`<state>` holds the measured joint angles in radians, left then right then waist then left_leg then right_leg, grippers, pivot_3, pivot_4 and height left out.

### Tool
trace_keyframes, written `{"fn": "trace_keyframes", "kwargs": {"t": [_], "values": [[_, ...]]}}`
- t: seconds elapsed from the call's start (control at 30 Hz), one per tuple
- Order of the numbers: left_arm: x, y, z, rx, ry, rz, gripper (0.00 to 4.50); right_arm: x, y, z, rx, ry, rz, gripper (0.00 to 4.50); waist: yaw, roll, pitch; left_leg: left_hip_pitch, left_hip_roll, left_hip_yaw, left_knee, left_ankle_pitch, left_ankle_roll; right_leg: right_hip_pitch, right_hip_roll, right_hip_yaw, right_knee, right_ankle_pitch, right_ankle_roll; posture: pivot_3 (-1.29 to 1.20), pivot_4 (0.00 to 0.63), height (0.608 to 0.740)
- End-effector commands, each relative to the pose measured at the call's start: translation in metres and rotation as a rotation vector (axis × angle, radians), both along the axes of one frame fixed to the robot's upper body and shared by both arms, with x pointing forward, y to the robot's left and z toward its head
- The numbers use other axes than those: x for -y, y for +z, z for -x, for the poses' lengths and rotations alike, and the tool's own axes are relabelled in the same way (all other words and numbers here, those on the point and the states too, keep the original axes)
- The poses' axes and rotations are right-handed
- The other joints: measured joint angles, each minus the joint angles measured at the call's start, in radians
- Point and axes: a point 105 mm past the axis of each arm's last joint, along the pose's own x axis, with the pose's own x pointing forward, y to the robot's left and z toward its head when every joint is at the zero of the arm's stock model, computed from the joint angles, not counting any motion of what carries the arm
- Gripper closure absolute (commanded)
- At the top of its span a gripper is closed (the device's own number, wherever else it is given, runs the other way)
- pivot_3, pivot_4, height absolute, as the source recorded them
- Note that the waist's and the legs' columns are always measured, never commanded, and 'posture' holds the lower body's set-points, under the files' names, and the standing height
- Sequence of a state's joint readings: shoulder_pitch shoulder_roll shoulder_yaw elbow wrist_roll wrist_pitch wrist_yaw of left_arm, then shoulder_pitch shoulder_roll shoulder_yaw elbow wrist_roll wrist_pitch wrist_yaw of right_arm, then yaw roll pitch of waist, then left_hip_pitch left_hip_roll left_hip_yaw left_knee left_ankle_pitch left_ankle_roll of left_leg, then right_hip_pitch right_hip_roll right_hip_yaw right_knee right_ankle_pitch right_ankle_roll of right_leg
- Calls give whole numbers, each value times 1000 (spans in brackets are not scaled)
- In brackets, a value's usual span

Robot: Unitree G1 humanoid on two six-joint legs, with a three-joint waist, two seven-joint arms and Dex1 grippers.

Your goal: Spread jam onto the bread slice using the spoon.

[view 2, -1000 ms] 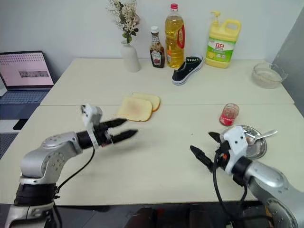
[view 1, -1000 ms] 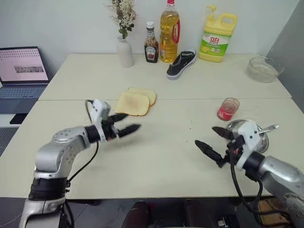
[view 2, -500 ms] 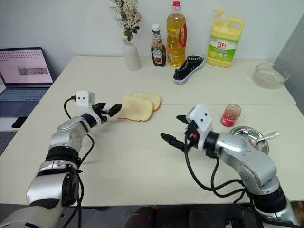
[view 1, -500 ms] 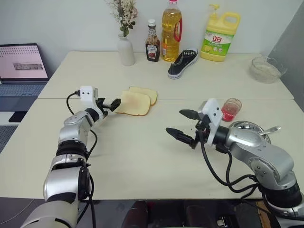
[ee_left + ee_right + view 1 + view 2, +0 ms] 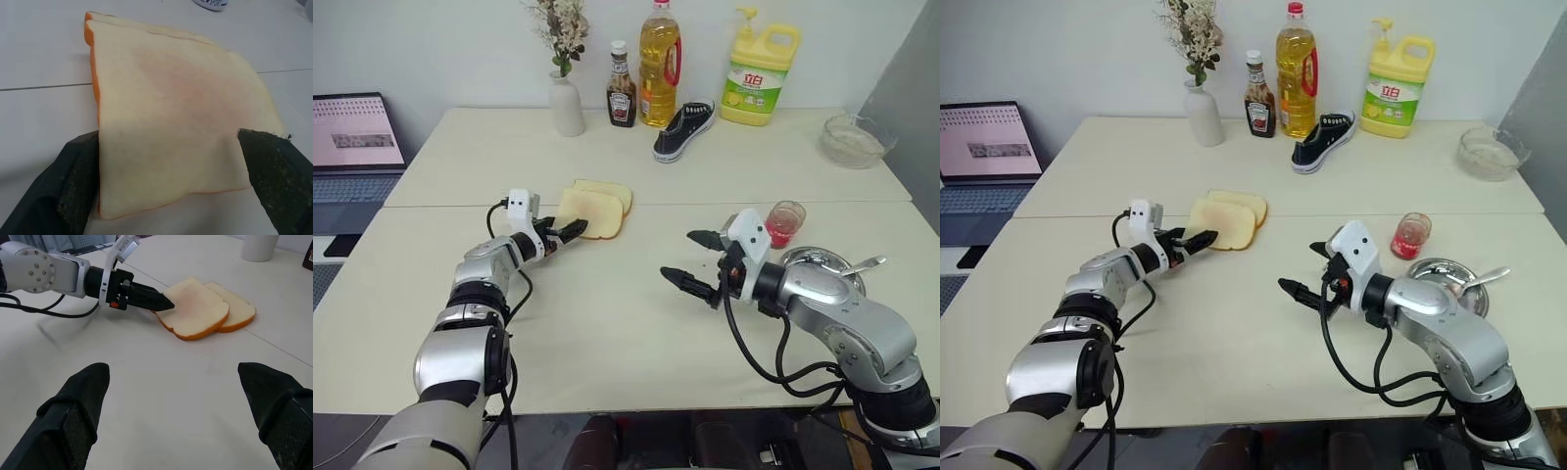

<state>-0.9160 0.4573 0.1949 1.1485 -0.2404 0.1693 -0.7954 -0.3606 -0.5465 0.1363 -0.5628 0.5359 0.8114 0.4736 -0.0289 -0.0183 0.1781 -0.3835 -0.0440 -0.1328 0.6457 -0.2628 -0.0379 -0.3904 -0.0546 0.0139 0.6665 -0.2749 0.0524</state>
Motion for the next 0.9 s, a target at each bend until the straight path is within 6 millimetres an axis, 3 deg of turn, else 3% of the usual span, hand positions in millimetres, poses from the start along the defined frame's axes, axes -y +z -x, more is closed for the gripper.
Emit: {"fn": "trace_keyframes", "kwargs": {"t": [0.03, 0.23, 0.4, 0.5, 0.63, 0.8, 0.9], "values": [[3, 9, -4, 28, -7, -16, 1129, 4, 11, -1, 52, -24, -22, 0, 0, 0, 0, 0, 0, 0, 0, 0, 0, 0, 0, 0, 0, 0, 0, 0, 150, 740], [7, 12, -7, 41, -11, -20, 2972, 19, 12, -11, 112, -155, 0, 0, 2, 0, 0, 0, 0, 0, 0, 0, 0, 0, 0, 0, 0, 0, 0, 0, 150, 740], [8, 20, -8, 67, -25, -13, 4478, 17, 10, -7, 105, -153, -17, 0, 1, 0, 0, 0, 0, 0, 0, 0, 0, 0, 0, 0, 0, 0, 0, 0, 150, 740], [11, 31, -8, 89, -63, -5, 4478, 16, 9, -5, 105, -154, -20, 0, 1, 0, 0, 0, 0, 0, 0, 0, 0, 0, 0, 0, 0, 0, 0, 0, 150, 740], [27, 72, -1, 156, -242, 0, 4478, 27, 8, 11, 81, -161, -39, 0, 1, -1, 0, -2, 0, 0, 0, 0, 0, 0, 0, -2, 0, 0, 0, 0, 150, 740], [63, 110, 40, 186, -558, -11, 4478, 42, 2, 44, 24, -152, -22, 0, -3, 0, 0, -2, 3, -1, 0, 0, 0, 0, 0, 0, -1, 0, 0, 0, 150, 740], [91, 118, 87, 121, -827, -30, 4478, 52, 5, 66, -8, -184, -56, 0, -3, 0, 0, -1, 4, 0, 0, 0, 0, 0, 0, 2, -1, 0, 0, 0, 150, 740]]}}
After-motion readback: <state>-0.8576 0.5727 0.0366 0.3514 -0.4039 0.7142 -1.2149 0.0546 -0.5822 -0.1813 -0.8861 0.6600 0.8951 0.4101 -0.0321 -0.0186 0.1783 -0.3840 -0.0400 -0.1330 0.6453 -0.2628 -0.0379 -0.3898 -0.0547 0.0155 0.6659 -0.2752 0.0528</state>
